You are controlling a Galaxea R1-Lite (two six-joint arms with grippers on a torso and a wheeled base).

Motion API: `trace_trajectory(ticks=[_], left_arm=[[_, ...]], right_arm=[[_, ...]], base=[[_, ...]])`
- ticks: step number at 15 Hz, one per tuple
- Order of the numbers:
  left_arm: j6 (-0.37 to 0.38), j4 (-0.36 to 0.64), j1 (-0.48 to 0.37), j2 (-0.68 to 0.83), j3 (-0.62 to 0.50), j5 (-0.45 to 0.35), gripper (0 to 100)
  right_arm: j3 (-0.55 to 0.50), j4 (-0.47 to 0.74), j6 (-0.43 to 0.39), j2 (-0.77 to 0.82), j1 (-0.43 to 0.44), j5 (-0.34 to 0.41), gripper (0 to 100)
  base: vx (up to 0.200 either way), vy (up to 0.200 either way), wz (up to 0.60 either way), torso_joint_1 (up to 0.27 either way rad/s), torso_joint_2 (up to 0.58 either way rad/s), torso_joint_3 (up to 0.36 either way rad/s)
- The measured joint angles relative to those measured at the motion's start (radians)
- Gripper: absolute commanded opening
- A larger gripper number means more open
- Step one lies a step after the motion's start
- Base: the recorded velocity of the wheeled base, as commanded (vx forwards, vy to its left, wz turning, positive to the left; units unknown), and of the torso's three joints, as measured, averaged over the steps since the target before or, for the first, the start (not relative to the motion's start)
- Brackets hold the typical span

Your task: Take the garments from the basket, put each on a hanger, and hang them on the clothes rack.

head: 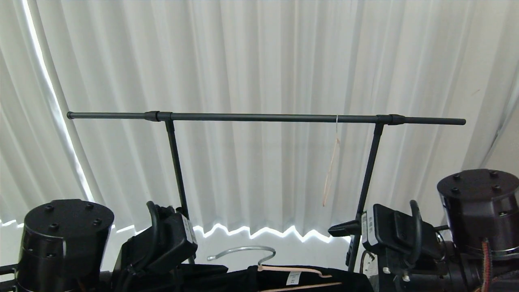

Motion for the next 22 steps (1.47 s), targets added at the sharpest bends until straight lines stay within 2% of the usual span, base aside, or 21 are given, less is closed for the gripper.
trace_trajectory(ticks=[5,14,15,22], left_arm=[[-0.006,-0.001,-0.025,-0.012,-0.001,0.0,0],[-0.011,-0.015,-0.033,-0.03,-0.003,0.001,0],[-0.011,-0.015,-0.033,-0.033,-0.003,0.001,0],[-0.012,-0.017,-0.031,-0.044,-0.001,0.001,0]], right_arm=[[-0.076,0.009,0.0,0.122,0.075,0.006,100],[-0.099,-0.004,0.013,0.184,0.081,0.0,100],[-0.1,-0.015,0.014,0.188,0.08,-0.001,0],[-0.1,-0.046,0.015,0.201,0.075,-0.024,0]], base=[[0.0,0.0,0.0,0.0,0.0,0.0],[0.0,0.0,0.0,0.0,0.0,0.0],[0.0,0.0,0.0,0.0,0.0,0.0],[0.0,0.0,0.0,0.0,0.0,0.0]])
